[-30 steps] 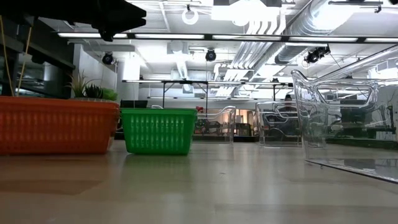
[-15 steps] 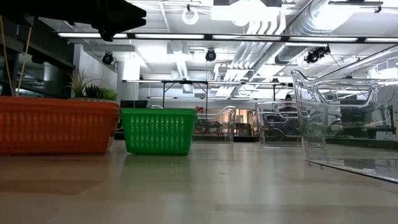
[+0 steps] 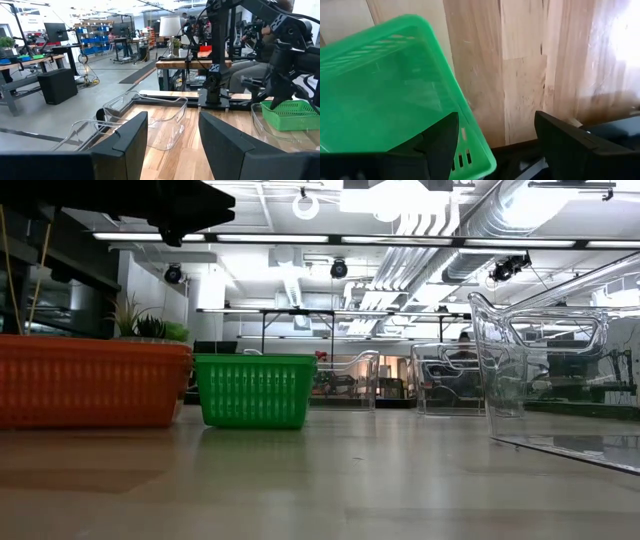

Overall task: Stack baskets by color
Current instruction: Stack the right green bin on top of the top green bin

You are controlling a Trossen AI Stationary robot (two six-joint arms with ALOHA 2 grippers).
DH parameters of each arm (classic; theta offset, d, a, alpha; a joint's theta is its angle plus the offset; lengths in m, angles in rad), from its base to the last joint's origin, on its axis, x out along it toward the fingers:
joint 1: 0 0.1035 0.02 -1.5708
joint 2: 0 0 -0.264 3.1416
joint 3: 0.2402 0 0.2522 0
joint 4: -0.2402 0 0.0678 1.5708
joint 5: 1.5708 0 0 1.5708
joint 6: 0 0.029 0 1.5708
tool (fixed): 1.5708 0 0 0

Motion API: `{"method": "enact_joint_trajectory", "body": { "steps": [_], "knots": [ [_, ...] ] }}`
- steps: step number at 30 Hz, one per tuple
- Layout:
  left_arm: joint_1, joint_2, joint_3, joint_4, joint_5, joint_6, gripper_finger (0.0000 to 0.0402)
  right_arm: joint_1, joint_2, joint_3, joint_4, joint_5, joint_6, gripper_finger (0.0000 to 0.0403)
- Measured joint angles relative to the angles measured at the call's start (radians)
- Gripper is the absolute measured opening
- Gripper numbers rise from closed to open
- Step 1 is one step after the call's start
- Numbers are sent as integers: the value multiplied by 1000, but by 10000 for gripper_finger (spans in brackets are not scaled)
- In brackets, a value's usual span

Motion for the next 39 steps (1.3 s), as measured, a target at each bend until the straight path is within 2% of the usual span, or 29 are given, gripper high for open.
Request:
{"method": "enact_joint_trajectory", "body": {
  "steps": [5, 8, 20, 23, 28, 32, 39],
  "knots": [
    [0, 0, 0, 0, 0, 0, 163, 0, 15, 0, 23, -1, -7, 242],
    [0, 0, 0, 0, 0, 0, 163, 0, 17, 0, 41, -1, -7, 220],
    [0, 0, 0, 0, 0, 0, 163, 0, 17, 0, 62, -1, -14, 44],
    [0, 0, 0, 0, 0, 0, 163, 0, 17, 0, 62, -1, -27, 10],
    [0, 0, 0, 0, 0, 0, 163, 0, 16, 0, 62, -12, -58, 10],
    [0, 0, 0, 0, 0, 0, 163, 0, -10, 0, 48, -67, -86, 4],
    [0, 0, 0, 0, 0, 0, 163, -7, -166, 0, 33, -113, -62, 2]
  ]
}}
